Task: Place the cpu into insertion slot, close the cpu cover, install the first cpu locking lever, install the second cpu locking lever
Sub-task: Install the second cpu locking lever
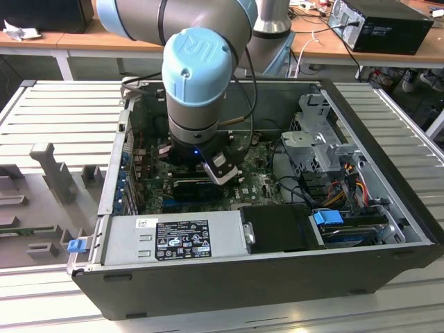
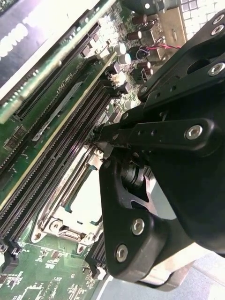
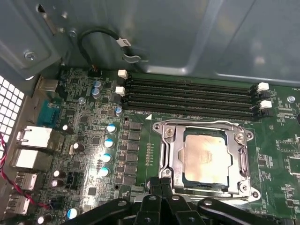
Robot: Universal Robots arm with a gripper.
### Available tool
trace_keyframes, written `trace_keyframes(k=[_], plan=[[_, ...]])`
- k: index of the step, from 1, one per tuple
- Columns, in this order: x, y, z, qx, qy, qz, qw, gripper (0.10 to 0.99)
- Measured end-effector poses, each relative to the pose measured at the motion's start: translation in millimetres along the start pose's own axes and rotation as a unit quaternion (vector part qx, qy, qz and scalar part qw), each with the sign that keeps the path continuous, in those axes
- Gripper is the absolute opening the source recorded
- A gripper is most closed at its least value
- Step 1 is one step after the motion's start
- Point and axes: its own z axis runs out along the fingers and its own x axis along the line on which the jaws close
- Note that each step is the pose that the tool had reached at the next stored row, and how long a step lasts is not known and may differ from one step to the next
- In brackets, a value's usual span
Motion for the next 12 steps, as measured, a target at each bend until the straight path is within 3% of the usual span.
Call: trace_keyframes(k=[3, 6, 12], plan=[[1.5, -0.8, 2.8, -0.0053, -0.0006, 0.0, 1.0, 0.106], [4.3, -0.6, 2.6, -0.0058, -0.0005, 0.0, 1.0, 0.106], [4.2, 4.4, -9.1, -0.0057, -0.0005, 0.0, 1.0, 0.106]])
